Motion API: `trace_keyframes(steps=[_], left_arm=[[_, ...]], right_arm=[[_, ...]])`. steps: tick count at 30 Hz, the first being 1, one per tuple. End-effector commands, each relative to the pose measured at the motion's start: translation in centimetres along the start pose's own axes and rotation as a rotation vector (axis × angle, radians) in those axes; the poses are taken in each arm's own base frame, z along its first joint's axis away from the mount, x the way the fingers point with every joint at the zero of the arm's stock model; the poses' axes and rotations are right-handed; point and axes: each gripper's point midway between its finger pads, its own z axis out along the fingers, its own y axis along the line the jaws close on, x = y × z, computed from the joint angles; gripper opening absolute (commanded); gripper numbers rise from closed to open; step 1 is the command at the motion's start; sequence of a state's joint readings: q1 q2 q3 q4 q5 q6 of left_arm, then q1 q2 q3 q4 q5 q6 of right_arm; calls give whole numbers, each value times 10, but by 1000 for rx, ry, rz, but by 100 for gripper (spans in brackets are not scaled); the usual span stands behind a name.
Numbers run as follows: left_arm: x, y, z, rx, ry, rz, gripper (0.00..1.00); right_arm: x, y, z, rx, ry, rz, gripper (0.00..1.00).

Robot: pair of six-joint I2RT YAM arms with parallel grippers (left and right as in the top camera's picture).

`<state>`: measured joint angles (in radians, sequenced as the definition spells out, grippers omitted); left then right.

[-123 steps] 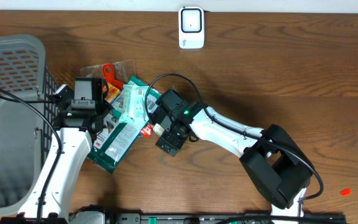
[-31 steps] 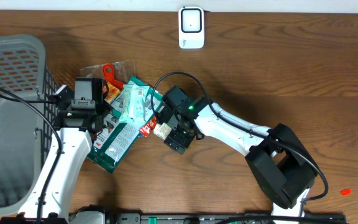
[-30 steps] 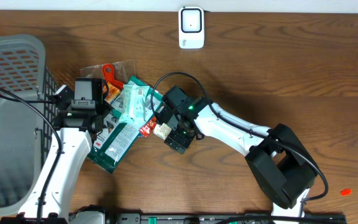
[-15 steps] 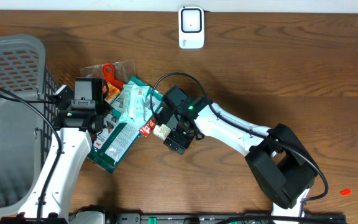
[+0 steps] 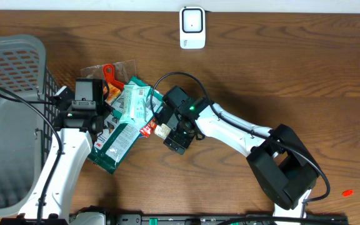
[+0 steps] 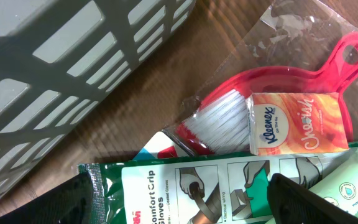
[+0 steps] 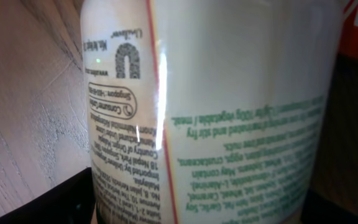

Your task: Scan the item barcode

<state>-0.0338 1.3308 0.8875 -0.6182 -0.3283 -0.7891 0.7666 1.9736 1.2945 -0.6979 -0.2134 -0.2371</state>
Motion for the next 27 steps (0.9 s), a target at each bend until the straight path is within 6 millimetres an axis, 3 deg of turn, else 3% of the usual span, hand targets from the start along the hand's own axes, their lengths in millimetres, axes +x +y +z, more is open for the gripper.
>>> trace_keyframes(steps=[1,27], left_arm=[[1,8,4,-35,-4,-18,89],[1,8,4,-35,-4,-18,89]], right_arm=[[-6,1,-10,-5,-33,-13,80],[-2,3,-7,-21,-25,-9,74]])
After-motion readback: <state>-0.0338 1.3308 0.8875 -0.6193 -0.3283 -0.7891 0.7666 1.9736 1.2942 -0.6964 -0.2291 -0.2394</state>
